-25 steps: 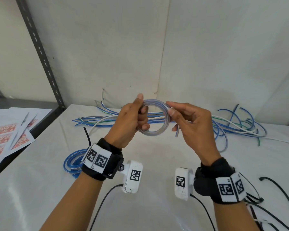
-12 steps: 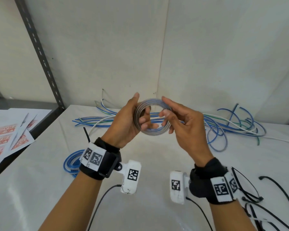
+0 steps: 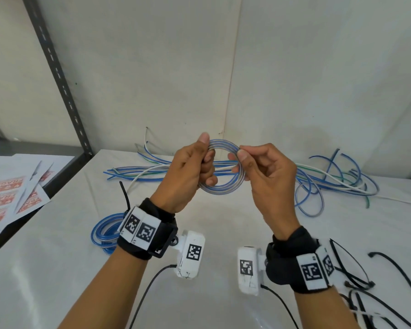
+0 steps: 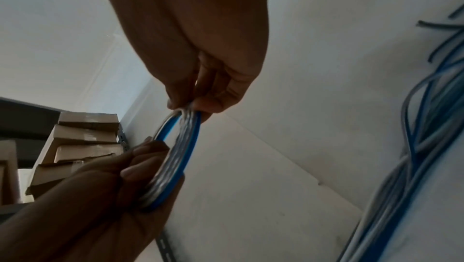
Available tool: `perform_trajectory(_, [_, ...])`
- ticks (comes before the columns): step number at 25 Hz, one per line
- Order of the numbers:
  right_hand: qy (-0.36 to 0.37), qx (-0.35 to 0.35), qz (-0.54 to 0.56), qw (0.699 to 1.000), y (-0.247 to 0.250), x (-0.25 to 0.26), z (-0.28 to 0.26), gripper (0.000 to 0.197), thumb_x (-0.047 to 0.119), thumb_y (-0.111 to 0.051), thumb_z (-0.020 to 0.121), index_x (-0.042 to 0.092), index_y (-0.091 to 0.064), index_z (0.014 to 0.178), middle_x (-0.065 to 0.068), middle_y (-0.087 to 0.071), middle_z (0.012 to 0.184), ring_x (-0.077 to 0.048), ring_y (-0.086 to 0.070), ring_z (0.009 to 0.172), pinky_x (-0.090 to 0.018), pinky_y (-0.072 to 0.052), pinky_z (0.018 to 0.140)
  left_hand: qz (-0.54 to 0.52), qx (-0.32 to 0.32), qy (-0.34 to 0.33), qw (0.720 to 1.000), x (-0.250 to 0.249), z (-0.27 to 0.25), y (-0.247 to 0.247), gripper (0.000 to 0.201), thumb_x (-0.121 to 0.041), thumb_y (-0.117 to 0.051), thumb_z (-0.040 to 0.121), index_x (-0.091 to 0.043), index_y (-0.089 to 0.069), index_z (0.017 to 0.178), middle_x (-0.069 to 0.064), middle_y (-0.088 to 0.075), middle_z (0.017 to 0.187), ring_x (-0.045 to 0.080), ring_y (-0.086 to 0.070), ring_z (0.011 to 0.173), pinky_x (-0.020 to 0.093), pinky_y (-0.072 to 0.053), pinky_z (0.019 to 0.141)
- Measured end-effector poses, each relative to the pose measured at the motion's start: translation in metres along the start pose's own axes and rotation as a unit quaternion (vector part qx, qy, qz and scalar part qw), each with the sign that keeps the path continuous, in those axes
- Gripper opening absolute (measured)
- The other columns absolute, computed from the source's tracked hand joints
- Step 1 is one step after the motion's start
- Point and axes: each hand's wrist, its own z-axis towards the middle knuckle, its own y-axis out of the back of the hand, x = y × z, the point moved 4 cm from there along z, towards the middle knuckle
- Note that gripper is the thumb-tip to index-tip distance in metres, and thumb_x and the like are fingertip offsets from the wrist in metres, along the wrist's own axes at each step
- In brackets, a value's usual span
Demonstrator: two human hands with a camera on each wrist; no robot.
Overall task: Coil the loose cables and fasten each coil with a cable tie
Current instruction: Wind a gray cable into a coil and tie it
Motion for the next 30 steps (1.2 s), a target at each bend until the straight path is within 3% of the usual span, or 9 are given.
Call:
perform_trajectory(4, [-0.054, 0.079, -0.001, 0.995, -0.007, -0.003, -0.002, 0.034, 0.010, -0.069, 0.094, 0.025, -0.065, 0.125, -0.007, -0.078, 0.099, -0.026, -0.075, 0.090, -0.034, -0.062, 0.076, -0.027, -0.040, -0.025, 0.999, 0.000, 0.003, 0.005, 0.042, -0.040, -0.033, 0.108, -0.017, -0.035, 0.073, -0.007, -0.017, 0.061, 0.010, -0.015, 0.050, 0.023, -0.029, 0.049])
perform_trajectory(7, [-0.052, 0.105, -0.008, 0.993, -0.006, -0.002, 0.000, 0.044, 0.007, -0.068, 0.094, 0.029, -0.061, 0.131, -0.007, -0.078, 0.098, -0.023, -0.076, 0.088, -0.040, -0.063, 0.077, -0.040, -0.053, -0.021, 0.998, 0.003, 0.004, 0.007, 0.044, -0.040, -0.033, 0.109, -0.016, -0.038, 0.073, -0.002, -0.012, 0.064, 0.011, -0.016, 0.049, 0.024, -0.031, 0.050])
perform_trajectory(11, [-0.058, 0.162, -0.042, 0.984, 0.010, 0.002, 0.005, 0.041, 0.004, -0.068, 0.094, 0.030, -0.066, 0.127, -0.009, -0.077, 0.096, -0.017, -0.073, 0.080, -0.039, -0.061, 0.075, -0.001, 0.002, 0.085, 0.996, 0.004, 0.005, 0.013, 0.049, -0.037, -0.035, 0.109, -0.007, -0.056, 0.077, 0.000, -0.031, 0.051, 0.014, -0.034, 0.041, 0.031, -0.053, 0.059])
perform_trajectory(14, [-0.073, 0.234, -0.099, 0.964, 0.016, 0.002, 0.004, 0.038, 0.004, -0.068, 0.094, 0.025, -0.068, 0.126, -0.014, -0.076, 0.095, -0.020, -0.074, 0.077, -0.036, -0.058, 0.072, 0.109, 0.089, 0.136, 0.981, 0.008, -0.002, 0.012, 0.053, -0.044, -0.035, 0.106, -0.003, -0.059, 0.083, 0.002, -0.031, 0.053, 0.015, -0.036, 0.042, 0.033, -0.056, 0.065])
perform_trajectory(17, [-0.093, 0.253, -0.134, 0.953, 0.020, -0.002, 0.004, 0.037, 0.004, -0.068, 0.094, 0.020, -0.068, 0.128, -0.012, -0.077, 0.096, -0.026, -0.075, 0.079, -0.037, -0.058, 0.071, 0.157, 0.133, 0.109, 0.972, 0.015, -0.006, 0.003, 0.043, -0.036, -0.037, 0.108, -0.003, -0.057, 0.088, 0.001, -0.031, 0.060, 0.014, -0.034, 0.047, 0.032, -0.056, 0.067])
perform_trajectory(20, [-0.128, 0.275, -0.167, 0.938, 0.036, -0.001, 0.006, 0.038, 0.005, -0.070, 0.093, 0.016, -0.067, 0.130, -0.015, -0.077, 0.095, -0.025, -0.074, 0.081, -0.033, -0.060, 0.069, 0.182, 0.128, 0.089, 0.971, 0.029, -0.005, -0.007, 0.036, -0.032, -0.042, 0.107, -0.007, -0.055, 0.084, -0.003, -0.028, 0.061, 0.013, -0.029, 0.049, 0.030, -0.053, 0.061])
perform_trajectory(25, [-0.186, 0.302, -0.195, 0.915, 0.065, 0.008, -0.002, 0.043, 0.005, -0.071, 0.093, 0.018, -0.065, 0.133, -0.019, -0.076, 0.097, -0.018, -0.071, 0.080, -0.031, -0.059, 0.071, 0.153, 0.122, 0.073, 0.978, 0.058, -0.010, -0.034, 0.036, -0.030, -0.041, 0.109, -0.013, -0.047, 0.078, -0.008, -0.025, 0.059, 0.009, -0.026, 0.049, 0.022, -0.038, 0.048])
perform_trajectory(27, [-0.209, 0.318, -0.203, 0.902, 0.076, 0.011, -0.005, 0.043, 0.007, -0.072, 0.092, 0.020, -0.065, 0.133, -0.019, -0.076, 0.098, -0.015, -0.070, 0.078, -0.032, -0.060, 0.073, 0.118, 0.136, 0.112, 0.977, 0.069, -0.013, -0.043, 0.038, -0.035, -0.041, 0.109, -0.014, -0.046, 0.078, -0.007, -0.023, 0.059, 0.009, -0.024, 0.048, 0.022, -0.038, 0.049])
perform_trajectory(30, [-0.223, 0.341, -0.248, 0.879, 0.087, 0.014, -0.009, 0.042, 0.007, -0.072, 0.092, 0.016, -0.064, 0.133, -0.016, -0.077, 0.098, -0.019, -0.072, 0.083, -0.031, -0.061, 0.072, 0.026, 0.144, 0.246, 0.958, 0.082, -0.018, -0.053, 0.047, -0.046, -0.039, 0.106, -0.011, -0.051, 0.078, -0.006, -0.025, 0.051, 0.010, -0.026, 0.041, 0.024, -0.044, 0.050])
